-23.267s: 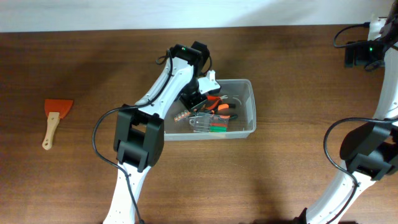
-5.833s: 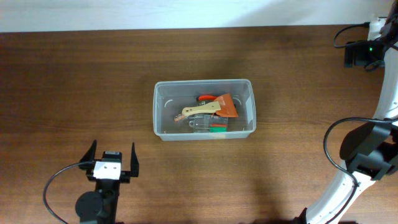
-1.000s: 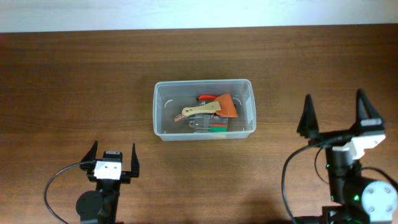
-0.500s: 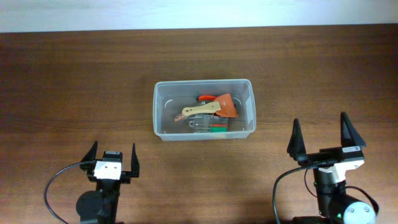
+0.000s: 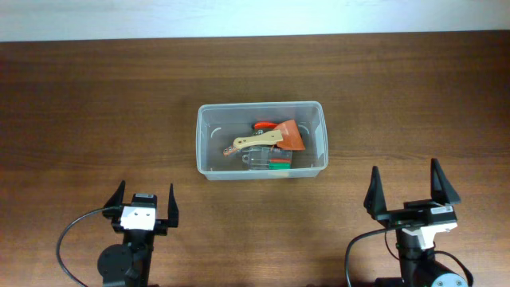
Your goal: Pack container
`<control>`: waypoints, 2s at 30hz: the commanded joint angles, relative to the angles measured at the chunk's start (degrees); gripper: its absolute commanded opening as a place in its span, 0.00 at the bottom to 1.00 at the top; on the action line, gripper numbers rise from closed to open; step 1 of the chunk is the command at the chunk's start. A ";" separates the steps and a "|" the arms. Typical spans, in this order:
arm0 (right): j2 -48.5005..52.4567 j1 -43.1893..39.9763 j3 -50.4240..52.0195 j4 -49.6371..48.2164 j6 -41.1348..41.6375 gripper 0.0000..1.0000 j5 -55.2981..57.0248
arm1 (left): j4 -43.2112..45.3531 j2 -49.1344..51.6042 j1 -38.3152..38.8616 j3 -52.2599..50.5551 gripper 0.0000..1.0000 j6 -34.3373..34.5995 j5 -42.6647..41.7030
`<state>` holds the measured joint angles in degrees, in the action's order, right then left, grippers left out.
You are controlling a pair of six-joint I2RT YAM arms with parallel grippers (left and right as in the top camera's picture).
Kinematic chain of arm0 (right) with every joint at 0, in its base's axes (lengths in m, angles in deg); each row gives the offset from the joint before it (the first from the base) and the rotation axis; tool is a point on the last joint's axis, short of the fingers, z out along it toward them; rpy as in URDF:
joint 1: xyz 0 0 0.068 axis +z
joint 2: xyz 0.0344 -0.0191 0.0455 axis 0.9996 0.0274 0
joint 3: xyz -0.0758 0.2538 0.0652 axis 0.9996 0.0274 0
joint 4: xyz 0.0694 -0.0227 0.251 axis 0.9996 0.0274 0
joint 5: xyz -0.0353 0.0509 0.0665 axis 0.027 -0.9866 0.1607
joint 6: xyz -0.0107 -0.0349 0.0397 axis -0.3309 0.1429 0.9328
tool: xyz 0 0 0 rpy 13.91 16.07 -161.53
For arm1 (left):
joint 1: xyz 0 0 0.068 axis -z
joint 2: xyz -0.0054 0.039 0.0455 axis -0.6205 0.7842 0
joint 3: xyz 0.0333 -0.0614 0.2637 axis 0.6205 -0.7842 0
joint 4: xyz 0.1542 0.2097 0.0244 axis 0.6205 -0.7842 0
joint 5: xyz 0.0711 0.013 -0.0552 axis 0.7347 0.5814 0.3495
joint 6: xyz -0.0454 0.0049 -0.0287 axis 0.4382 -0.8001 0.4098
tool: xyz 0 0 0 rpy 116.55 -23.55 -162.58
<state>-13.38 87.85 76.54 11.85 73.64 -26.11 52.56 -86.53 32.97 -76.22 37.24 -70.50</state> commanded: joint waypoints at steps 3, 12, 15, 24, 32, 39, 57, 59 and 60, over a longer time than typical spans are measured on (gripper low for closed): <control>-0.74 0.59 2.23 0.00 0.50 0.99 -1.42 | 0.22 -0.55 -0.31 -0.50 0.99 0.70 0.22; -0.74 0.59 8.15 0.44 0.50 0.99 -1.40 | 0.22 -0.55 -0.31 -0.50 0.99 0.72 0.22; -0.74 0.57 8.09 6.08 0.50 0.99 -1.38 | 0.22 -0.55 -0.31 -0.50 0.99 0.70 0.24; -0.74 0.57 8.09 18.78 0.50 0.99 -1.40 | 0.22 -0.55 -0.31 -0.50 0.99 0.70 0.22; -0.74 0.57 8.09 20.65 0.48 0.99 -0.48 | 0.22 -0.55 -0.31 -0.50 0.99 0.70 0.22; -0.74 0.57 8.09 20.61 0.50 0.99 -0.50 | 0.22 -0.55 -0.31 -0.50 0.99 0.70 0.22; -0.74 0.57 8.09 20.61 0.48 0.99 -0.50 | 0.22 -0.55 -0.31 -0.50 0.99 0.70 0.24; -0.74 0.57 8.09 20.61 0.48 0.99 -0.50 | 0.22 -0.55 -0.31 -0.50 0.99 0.70 0.24; -0.74 0.57 8.09 20.61 0.50 0.99 -0.50 | 0.22 -0.55 -0.31 -0.50 0.99 0.72 0.22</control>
<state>-13.51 87.85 84.37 32.03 73.62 -26.70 52.56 -86.53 32.97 -76.22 37.24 -70.50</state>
